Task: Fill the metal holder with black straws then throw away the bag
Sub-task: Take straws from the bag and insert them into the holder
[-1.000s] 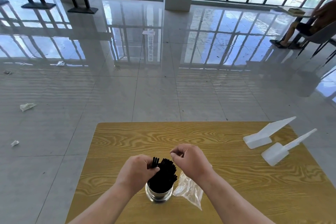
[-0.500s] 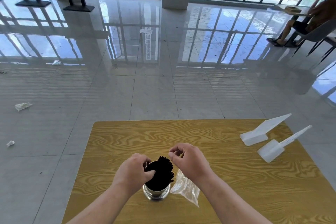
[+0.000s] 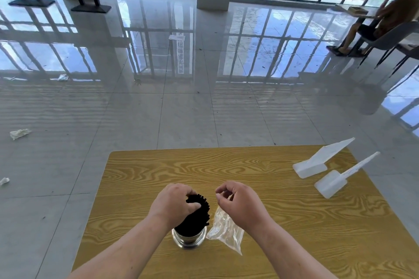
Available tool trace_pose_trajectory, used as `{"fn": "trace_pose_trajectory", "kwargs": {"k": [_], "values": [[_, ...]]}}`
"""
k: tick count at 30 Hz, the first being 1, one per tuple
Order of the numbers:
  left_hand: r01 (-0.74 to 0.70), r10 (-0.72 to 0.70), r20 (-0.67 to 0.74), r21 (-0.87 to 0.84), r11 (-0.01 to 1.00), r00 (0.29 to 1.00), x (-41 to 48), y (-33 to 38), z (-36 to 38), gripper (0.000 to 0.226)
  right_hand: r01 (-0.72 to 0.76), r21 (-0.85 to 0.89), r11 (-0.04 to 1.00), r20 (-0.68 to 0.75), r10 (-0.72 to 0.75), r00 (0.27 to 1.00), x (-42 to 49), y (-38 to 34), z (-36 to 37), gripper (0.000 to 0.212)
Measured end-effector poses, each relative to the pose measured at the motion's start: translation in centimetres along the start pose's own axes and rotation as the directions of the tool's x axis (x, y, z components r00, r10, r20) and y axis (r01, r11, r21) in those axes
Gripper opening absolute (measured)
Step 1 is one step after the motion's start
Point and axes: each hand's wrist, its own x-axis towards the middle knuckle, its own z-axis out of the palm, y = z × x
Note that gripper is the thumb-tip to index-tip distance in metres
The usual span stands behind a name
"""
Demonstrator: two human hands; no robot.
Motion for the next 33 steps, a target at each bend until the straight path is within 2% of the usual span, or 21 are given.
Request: {"fn": "trace_pose_trajectory", "kwargs": {"k": [10,14,16,18,21,25,28,33], "values": [[-0.031,0.032,-0.044,0.024,0.999,0.999,0.0,0.2,-0.5,0.011,-0.010,0.011,1.000,0.003,0.010,1.000,-0.2,0.7,-0.3,0.009],[-0.058,0.061,-0.078,0.040,0.998,0.995,0.1,0.4,-1.2,0.012,-0.016,0.019,1.000,0.011,0.016,1.000,0.0,0.2,-0.1,0.009],[-0.068,0.072,-0.078,0.048,0.997,0.994,0.2,0.3,-1.5,0.020,-0.020,0.014,1.000,0.017,0.020,1.000,0.1,-0.2,0.1,0.010],[-0.065,0.070,-0.066,0.062,0.996,0.995,0.1,-0.1,-1.5,0.039,-0.021,0.008,1.000,0.018,0.021,1.000,0.2,-0.3,0.2,0.010],[-0.037,0.034,0.047,0.065,0.997,0.998,-0.1,-0.5,-1.0,0.070,-0.022,0.001,1.000,0.024,0.022,0.999,0.2,-0.3,0.4,0.010],[-0.056,0.048,0.120,0.065,0.996,0.992,0.1,-0.1,0.0,0.078,-0.029,-0.004,1.000,0.041,0.029,0.999,-0.1,0.0,0.5,0.013],[-0.090,0.076,0.139,0.100,0.991,0.987,0.4,0.9,0.5,0.072,-0.037,0.008,0.999,0.039,0.037,0.999,-0.4,0.6,0.5,0.013],[-0.147,0.133,0.098,0.163,0.976,0.986,1.0,1.5,0.7,0.035,-0.060,0.014,0.998,0.035,0.059,0.998,-0.8,1.3,0.1,0.014]]}}
